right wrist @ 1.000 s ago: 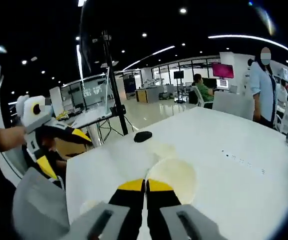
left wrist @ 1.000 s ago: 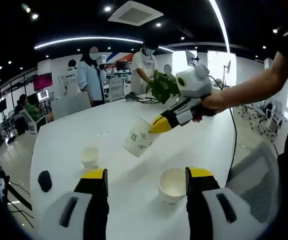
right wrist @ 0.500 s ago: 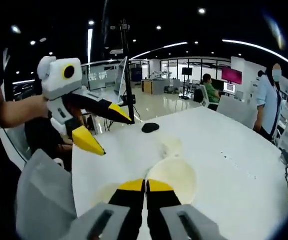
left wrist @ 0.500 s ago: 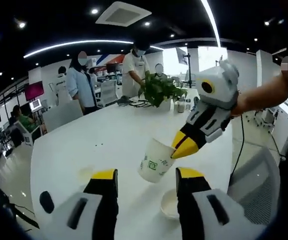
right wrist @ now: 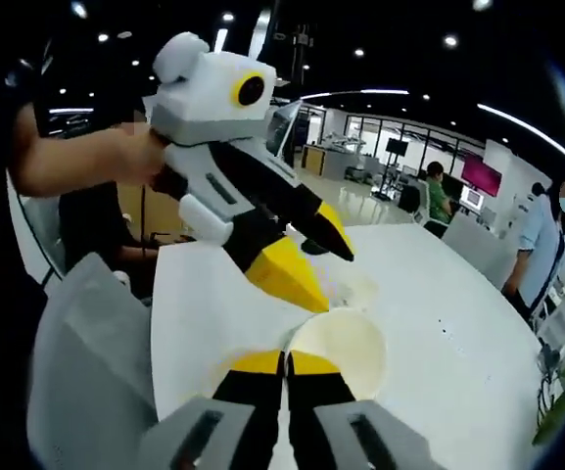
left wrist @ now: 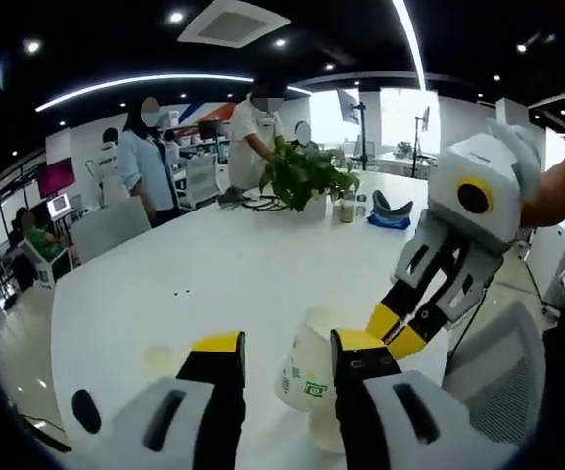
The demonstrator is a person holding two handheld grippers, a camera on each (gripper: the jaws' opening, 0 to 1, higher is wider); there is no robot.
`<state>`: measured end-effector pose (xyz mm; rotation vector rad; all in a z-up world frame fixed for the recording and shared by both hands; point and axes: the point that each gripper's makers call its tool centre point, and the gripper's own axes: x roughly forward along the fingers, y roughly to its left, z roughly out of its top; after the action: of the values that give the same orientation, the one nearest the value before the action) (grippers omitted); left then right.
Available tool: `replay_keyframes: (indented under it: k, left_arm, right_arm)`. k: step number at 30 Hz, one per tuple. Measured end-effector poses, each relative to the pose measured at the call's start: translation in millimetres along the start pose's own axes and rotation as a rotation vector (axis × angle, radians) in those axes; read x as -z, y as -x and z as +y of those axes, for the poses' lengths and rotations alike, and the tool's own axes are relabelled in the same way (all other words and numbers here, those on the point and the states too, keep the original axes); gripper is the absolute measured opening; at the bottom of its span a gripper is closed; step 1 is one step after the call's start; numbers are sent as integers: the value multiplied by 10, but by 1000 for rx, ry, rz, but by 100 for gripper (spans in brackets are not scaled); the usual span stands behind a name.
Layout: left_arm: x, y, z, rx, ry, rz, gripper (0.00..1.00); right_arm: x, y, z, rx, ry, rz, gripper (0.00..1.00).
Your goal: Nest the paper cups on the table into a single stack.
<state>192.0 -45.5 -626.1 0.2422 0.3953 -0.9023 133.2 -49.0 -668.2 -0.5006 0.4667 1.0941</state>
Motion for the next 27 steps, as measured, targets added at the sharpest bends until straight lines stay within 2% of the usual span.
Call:
replay_keyframes:
  k: [4, 11, 23, 27]
  left_arm:
    - [-15, 2, -59, 6, -6, 4, 32]
    - [39, -34, -87, 21, -9, 39, 29]
    - [142, -74, -102, 33, -32, 99, 16]
    - [169, -74, -87, 27, -45, 105, 13]
  right_arm:
    - [-18, -18, 59, -1, 23, 6, 0]
    - [-6, -56, 132, 10, 149, 48, 0]
    - [-56, -73, 183, 46, 338, 94, 0]
    - [-84, -67, 203, 55, 365, 92, 0]
